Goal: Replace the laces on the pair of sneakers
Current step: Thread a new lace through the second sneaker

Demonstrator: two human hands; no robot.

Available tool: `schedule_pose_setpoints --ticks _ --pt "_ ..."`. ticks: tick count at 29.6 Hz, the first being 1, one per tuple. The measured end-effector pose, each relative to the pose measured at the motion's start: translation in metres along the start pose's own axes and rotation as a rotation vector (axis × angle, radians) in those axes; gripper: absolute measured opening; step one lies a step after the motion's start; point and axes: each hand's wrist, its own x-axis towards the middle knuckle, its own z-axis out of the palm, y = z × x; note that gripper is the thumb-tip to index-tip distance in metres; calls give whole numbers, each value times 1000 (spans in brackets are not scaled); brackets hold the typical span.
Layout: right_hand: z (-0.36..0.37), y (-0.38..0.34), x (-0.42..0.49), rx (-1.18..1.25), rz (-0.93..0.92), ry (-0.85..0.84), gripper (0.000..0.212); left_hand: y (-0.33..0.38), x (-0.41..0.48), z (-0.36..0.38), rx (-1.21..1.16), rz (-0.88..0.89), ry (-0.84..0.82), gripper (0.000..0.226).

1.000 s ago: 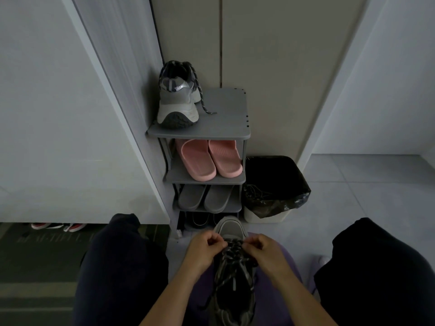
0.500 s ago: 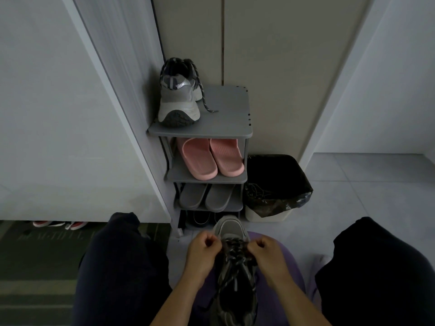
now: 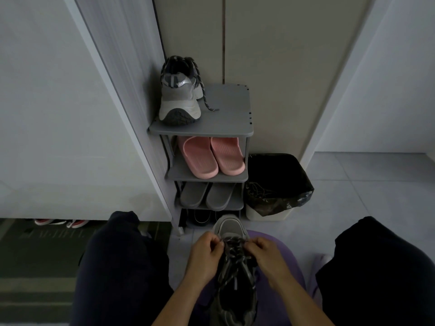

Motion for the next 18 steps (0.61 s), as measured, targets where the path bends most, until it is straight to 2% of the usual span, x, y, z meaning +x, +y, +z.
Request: schedule_pose_setpoints --ticks 5,10,13,15,17,18 --pt "1 3 -1 101 85 22 10 1 -4 3 -269 -130 49 26" --pt "-3 -2 1 116 78 -63 14 6 -7 -3 -255 -72 -52 23" --pt "0 -7 5 -37 18 -81 21 10 -1 -7 -135 -63 -122 14" --pt "3 -8 5 -129 -36 -37 18 10 4 -7 -15 -40 -134 14" --pt "4 -7 4 -45 -37 -9 11 10 4 -5 -18 -52 -112 19" --pt "5 -5 2 76 -2 6 13 10 2 -3 -128 -109 -91 20"
